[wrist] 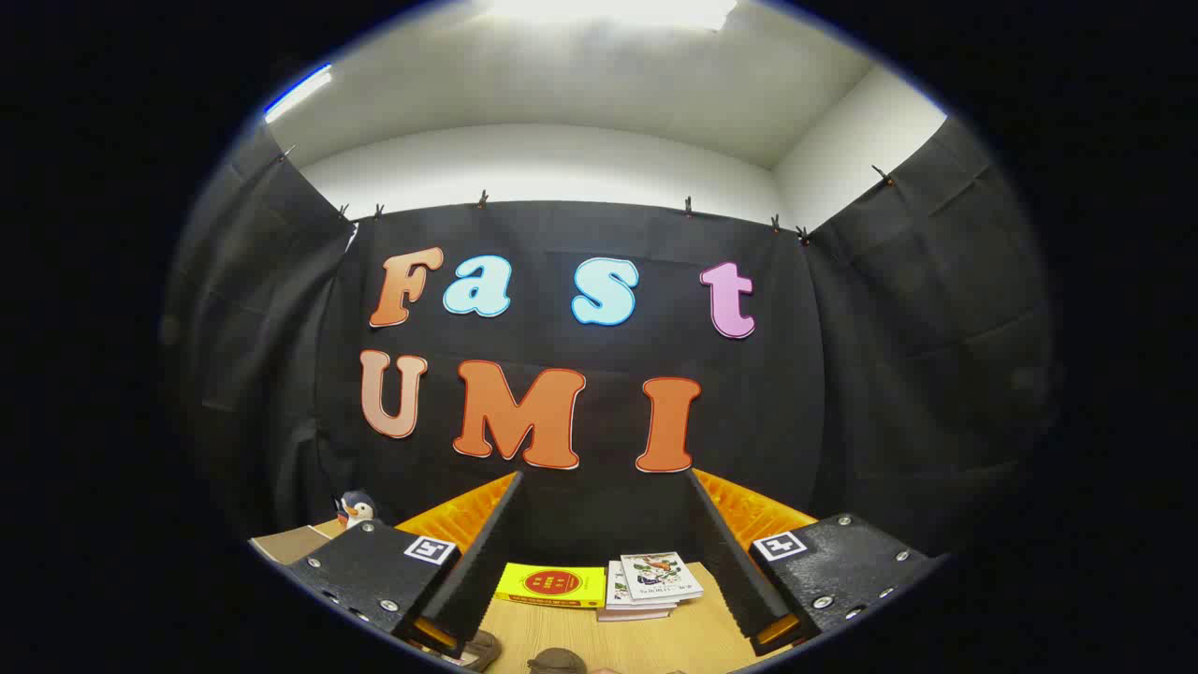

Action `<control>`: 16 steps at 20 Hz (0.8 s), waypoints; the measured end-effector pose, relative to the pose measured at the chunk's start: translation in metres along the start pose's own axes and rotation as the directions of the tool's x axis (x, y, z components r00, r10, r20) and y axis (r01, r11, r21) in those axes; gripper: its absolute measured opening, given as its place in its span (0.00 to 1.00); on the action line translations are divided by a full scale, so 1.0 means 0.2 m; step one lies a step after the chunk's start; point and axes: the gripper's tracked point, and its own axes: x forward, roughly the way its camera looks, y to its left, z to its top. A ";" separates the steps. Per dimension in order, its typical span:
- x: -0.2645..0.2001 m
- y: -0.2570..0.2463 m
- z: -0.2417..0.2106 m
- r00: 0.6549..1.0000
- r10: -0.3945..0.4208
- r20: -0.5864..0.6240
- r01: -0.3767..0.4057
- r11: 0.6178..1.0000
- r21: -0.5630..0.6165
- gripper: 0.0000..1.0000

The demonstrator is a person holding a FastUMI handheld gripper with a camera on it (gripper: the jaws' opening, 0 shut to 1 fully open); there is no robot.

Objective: Open the storage box then place both shoes into the box .Put the left shoe in first, then the right shoe, with the right side of both shoes facing outward in a uniform manner.

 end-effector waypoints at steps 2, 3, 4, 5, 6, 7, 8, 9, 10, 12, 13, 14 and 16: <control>0.00 0.01 0.00 1.000 0.008 0.001 -0.008 1.000 -0.006 0.99; 0.01 0.02 -0.01 1.000 0.009 -0.002 -0.009 1.000 -0.007 0.99; 0.01 0.03 -0.01 1.000 0.012 -0.005 -0.012 1.000 -0.004 0.99; 0.01 0.03 -0.01 1.000 0.013 -0.003 -0.013 1.000 -0.001 0.99; 0.01 0.03 0.00 1.000 0.013 0.000 -0.013 1.000 0.001 0.99; 0.01 0.03 0.00 1.000 0.014 0.001 -0.014 1.000 0.002 0.99; 0.01 0.03 0.00 1.000 0.015 -0.001 -0.015 1.000 0.005 0.99; 0.01 0.04 0.00 1.000 0.019 -0.001 -0.019 1.000 0.008 0.99; 0.00 0.04 0.00 1.000 0.020 0.001 -0.020 1.000 0.008 0.99; 0.01 0.05 0.02 1.000 0.021 0.007 -0.021 1.000 0.006 1.00; 0.01 0.05 0.02 1.000 0.024 0.006 -0.024 1.000 0.006 1.00; 0.01 0.06 0.02 1.000 0.028 0.004 -0.028 1.000 0.007 1.00; 0.01 0.07 0.03 0.999 0.032 0.006 -0.033 0.999 0.007 1.00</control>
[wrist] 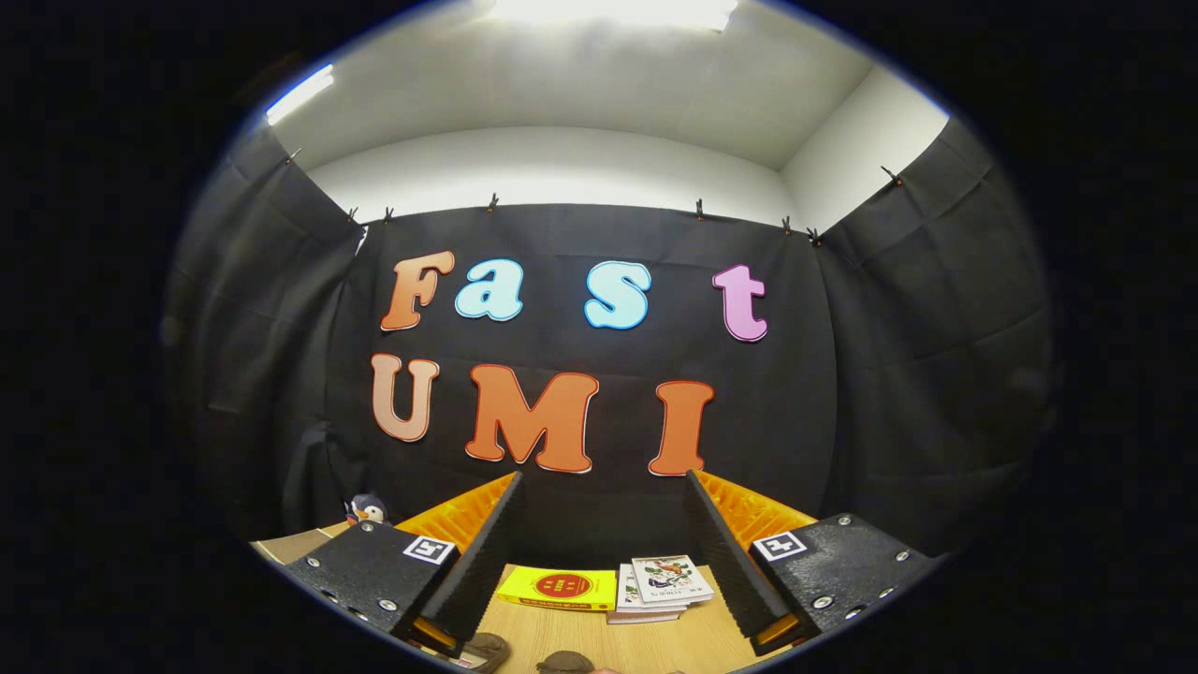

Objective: Open the storage box then place both shoes into the box .Put the left shoe in first, then the right shoe, with the right side of both shoes facing outward in a uniform manner.

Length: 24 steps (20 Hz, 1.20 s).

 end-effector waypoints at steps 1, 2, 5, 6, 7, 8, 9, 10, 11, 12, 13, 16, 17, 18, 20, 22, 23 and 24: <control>-0.01 0.01 0.00 1.000 0.005 0.001 -0.005 1.000 0.000 1.00; -0.01 0.02 -0.01 1.000 0.009 0.000 -0.009 1.000 -0.003 1.00; 0.00 0.07 -0.03 1.000 0.025 -0.009 -0.025 1.000 -0.003 1.00; -0.01 0.09 -0.04 0.999 0.033 -0.010 -0.033 0.999 -0.004 1.00; -0.01 0.12 -0.05 0.999 0.041 -0.012 -0.041 0.999 -0.001 1.00; 0.00 0.15 -0.06 0.998 0.056 -0.012 -0.056 0.998 0.006 1.00; 0.00 0.19 -0.07 0.997 0.072 -0.016 -0.071 0.997 0.014 1.00; 0.01 0.23 -0.10 0.996 0.087 -0.025 -0.086 0.996 0.021 1.00; 0.02 0.27 -0.13 0.994 0.106 -0.039 -0.105 0.994 0.026 1.00; 0.02 0.32 -0.17 0.990 0.127 -0.056 -0.126 0.992 0.030 1.00; 0.03 0.38 -0.20 0.986 0.148 -0.069 -0.147 0.989 0.032 1.00; 0.08 0.58 -0.28 0.968 0.227 -0.112 -0.223 0.974 0.047 1.00; 0.08 0.64 -0.31 0.961 0.248 -0.125 -0.244 0.969 0.048 1.00; 0.09 0.70 -0.34 0.953 0.268 -0.140 -0.264 0.963 0.048 1.00; 0.11 0.83 -0.43 0.935 0.304 -0.185 -0.300 0.953 0.050 1.00; 0.09 0.97 -0.52 0.909 0.353 -0.223 -0.342 0.936 0.088 1.00; 0.08 1.04 -0.56 0.895 0.377 -0.237 -0.361 0.926 0.111 1.00; 0.09 1.10 -0.58 0.883 0.400 -0.247 -0.379 0.916 0.132 1.00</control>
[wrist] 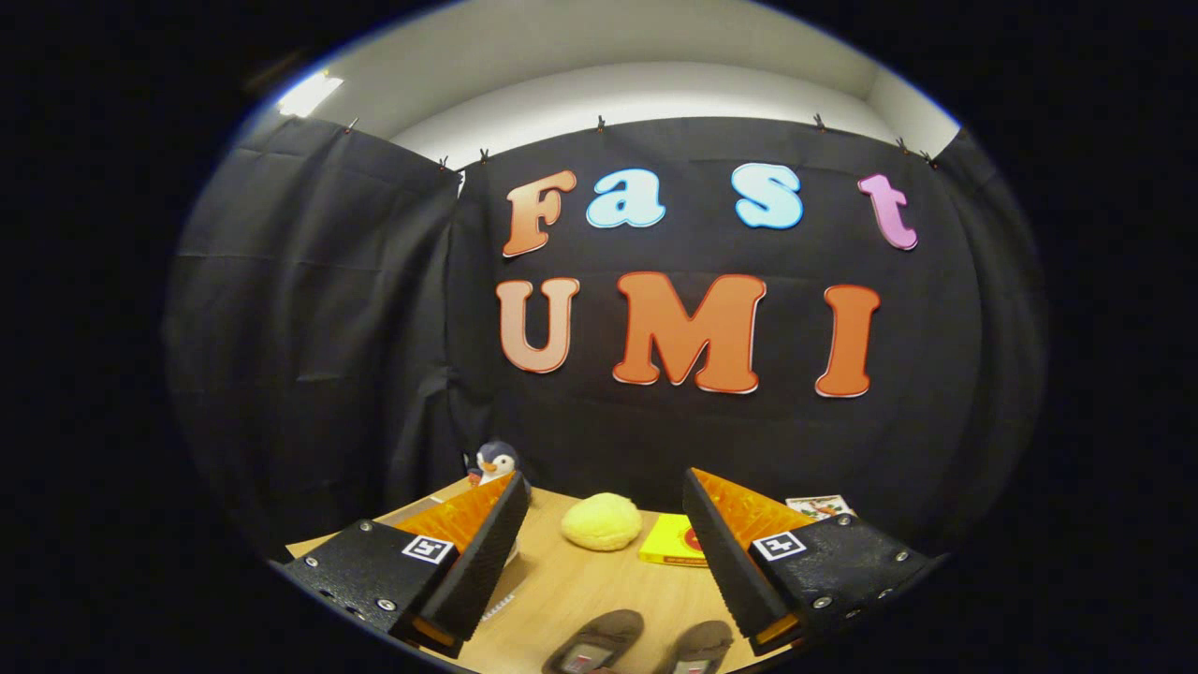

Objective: Open the storage box then place both shoes into the box .Put the left shoe in first, then the right shoe, with the right side of both shoes facing outward in a uniform manner.

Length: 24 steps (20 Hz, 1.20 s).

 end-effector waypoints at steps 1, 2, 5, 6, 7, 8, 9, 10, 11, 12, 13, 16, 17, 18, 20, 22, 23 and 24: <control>0.03 0.05 -0.04 1.000 0.024 -0.018 -0.024 1.000 0.010 1.00; 0.07 0.09 -0.09 0.998 0.047 -0.039 -0.046 0.999 0.018 1.00; 0.15 0.20 -0.26 0.989 0.093 -0.115 -0.087 0.995 0.054 1.00; 0.17 0.25 -0.32 0.983 0.114 -0.142 -0.105 0.992 0.071 1.00; 0.20 0.30 -0.37 0.975 0.137 -0.174 -0.123 0.989 0.087 1.00; 0.23 0.33 -0.43 0.966 0.159 -0.206 -0.140 0.985 0.105 1.00; 0.25 0.37 -0.50 0.953 0.182 -0.244 -0.153 0.979 0.131 1.00; 0.27 0.41 -0.57 0.935 0.209 -0.285 -0.166 0.972 0.168 1.00; 0.28 0.46 -0.66 0.916 0.237 -0.325 -0.175 0.962 0.209 1.00; 0.30 0.49 -0.74 0.894 0.265 -0.362 -0.178 0.950 0.254 1.00; 0.32 0.52 -0.81 0.872 0.292 -0.394 -0.181 0.938 0.295 1.00; 0.35 0.60 -0.99 0.803 0.371 -0.466 -0.187 0.900 0.393 0.98; 0.36 0.63 -1.06 0.781 0.397 -0.482 -0.188 0.886 0.424 0.98; 0.37 0.65 -1.12 0.760 0.422 -0.493 -0.187 0.870 0.457 0.98; 0.37 0.71 -1.23 0.711 0.488 -0.506 -0.191 0.827 0.529 0.98; 0.34 0.78 -1.32 0.643 0.577 -0.504 -0.163 0.746 0.646 0.97; 0.35 0.80 -1.33 0.630 0.613 -0.477 -0.144 0.696 0.704 0.97; 0.36 0.80 -1.33 0.622 0.642 -0.448 -0.133 0.651 0.747 0.96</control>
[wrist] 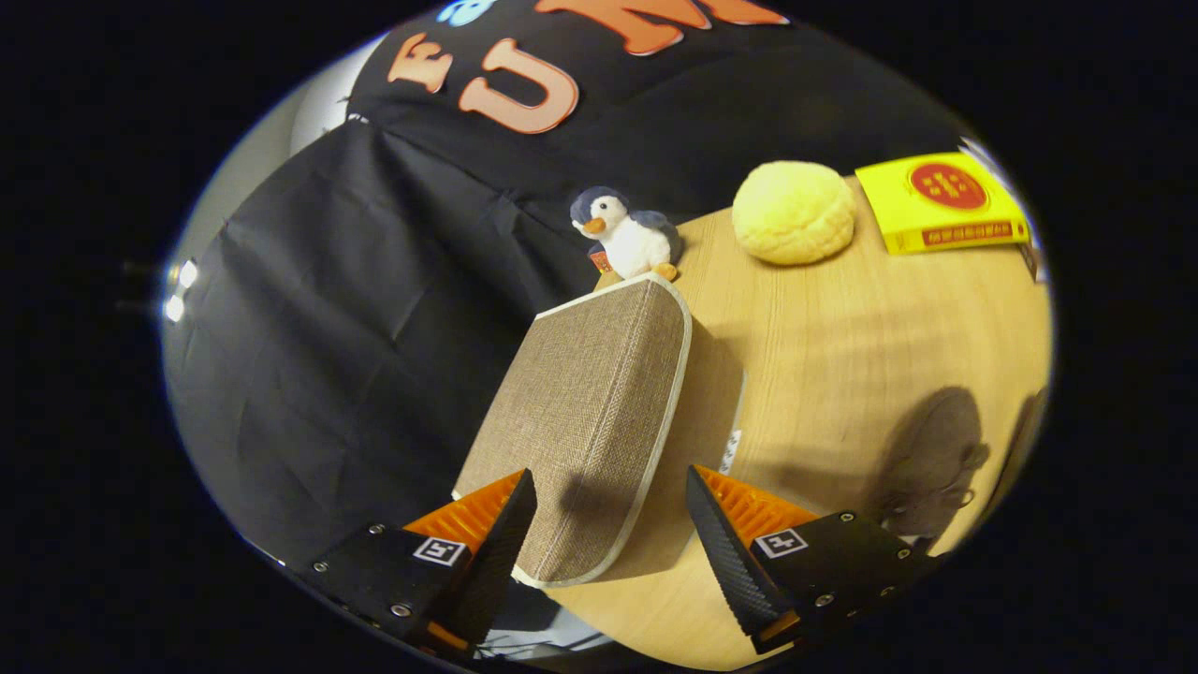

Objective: Open the storage box then place both shoes into the box .Put the left shoe in first, then the right shoe, with the right side of both shoes facing outward in a uniform manner.

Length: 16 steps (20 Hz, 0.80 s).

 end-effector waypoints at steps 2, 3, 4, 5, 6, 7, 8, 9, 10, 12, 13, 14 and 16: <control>0.02 -0.01 -0.01 0.998 0.058 -0.015 -0.057 0.997 0.047 0.96; 0.04 -0.03 -0.04 0.997 0.068 -0.031 -0.066 0.996 0.055 0.95; 0.06 -0.04 -0.07 0.995 0.080 -0.057 -0.077 0.995 0.059 0.95; 0.08 -0.04 -0.09 0.992 0.102 -0.081 -0.096 0.993 0.066 0.95; 0.10 -0.04 -0.11 0.986 0.131 -0.098 -0.123 0.989 0.085 0.95; 0.11 -0.03 -0.13 0.979 0.170 -0.111 -0.157 0.980 0.121 0.96; 0.13 -0.01 -0.14 0.973 0.204 -0.110 -0.184 0.969 0.166 0.96; 0.15 0.00 -0.15 0.967 0.231 -0.109 -0.203 0.954 0.221 0.96; 0.16 0.01 -0.17 0.961 0.257 -0.102 -0.224 0.939 0.261 0.95; 0.16 0.00 -0.18 0.955 0.287 -0.076 -0.255 0.924 0.285 0.94; 0.16 0.00 -0.19 0.953 0.295 -0.072 -0.262 0.919 0.296 0.93; 0.16 0.00 -0.19 0.951 0.303 -0.065 -0.270 0.913 0.306 0.92; 0.13 0.02 -0.17 0.942 0.332 -0.046 -0.303 0.902 0.308 0.86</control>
